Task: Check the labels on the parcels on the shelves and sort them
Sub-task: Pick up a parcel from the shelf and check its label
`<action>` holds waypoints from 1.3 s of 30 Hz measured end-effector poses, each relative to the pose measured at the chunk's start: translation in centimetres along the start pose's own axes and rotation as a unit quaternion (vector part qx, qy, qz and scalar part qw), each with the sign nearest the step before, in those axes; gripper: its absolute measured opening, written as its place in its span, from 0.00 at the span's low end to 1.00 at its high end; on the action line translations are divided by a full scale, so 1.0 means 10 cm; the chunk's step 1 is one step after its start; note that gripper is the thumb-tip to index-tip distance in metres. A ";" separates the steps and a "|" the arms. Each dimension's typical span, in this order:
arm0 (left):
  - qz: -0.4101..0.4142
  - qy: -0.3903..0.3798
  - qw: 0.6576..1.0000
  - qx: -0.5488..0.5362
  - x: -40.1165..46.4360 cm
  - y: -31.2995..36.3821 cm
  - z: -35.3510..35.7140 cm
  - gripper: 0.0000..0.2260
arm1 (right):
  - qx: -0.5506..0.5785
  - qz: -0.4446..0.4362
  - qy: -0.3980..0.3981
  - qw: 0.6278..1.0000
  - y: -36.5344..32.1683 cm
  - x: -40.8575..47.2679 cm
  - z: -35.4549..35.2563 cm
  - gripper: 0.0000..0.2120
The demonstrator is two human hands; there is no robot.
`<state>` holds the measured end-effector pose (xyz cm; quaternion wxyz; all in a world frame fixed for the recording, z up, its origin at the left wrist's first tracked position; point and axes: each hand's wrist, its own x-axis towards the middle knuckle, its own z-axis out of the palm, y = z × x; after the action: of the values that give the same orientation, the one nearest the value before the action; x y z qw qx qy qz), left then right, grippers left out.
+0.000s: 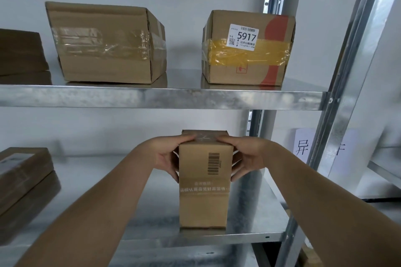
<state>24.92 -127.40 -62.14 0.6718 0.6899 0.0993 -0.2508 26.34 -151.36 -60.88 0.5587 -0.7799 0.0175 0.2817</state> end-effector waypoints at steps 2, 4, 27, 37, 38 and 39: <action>0.004 0.002 1.000 0.004 0.01 0.02 0.03 0.28 | -0.018 -0.005 0.006 1.000 -0.04 0.00 0.01 0.31; -0.004 -0.002 1.000 0.007 0.05 0.04 0.03 0.29 | -0.034 0.002 0.006 0.999 -0.07 0.01 0.02 0.31; -0.034 0.020 0.999 0.012 0.07 0.11 0.11 0.22 | -0.018 0.038 0.011 0.999 -0.17 -0.02 0.06 0.22; -0.016 0.028 0.999 0.017 0.07 0.06 0.11 0.35 | -0.014 0.017 0.023 0.999 -0.08 0.04 0.04 0.30; -0.014 0.027 0.999 0.015 0.08 0.04 0.10 0.36 | -0.013 0.014 0.025 0.999 -0.07 0.05 0.04 0.30; -0.011 0.028 0.999 0.013 0.08 0.03 0.10 0.36 | -0.011 0.011 0.028 0.999 -0.06 0.05 0.04 0.31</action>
<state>25.56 -128.53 -62.26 0.6572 0.7040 0.1224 -0.2400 26.81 -150.59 -60.70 0.5463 -0.7931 0.0388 0.2667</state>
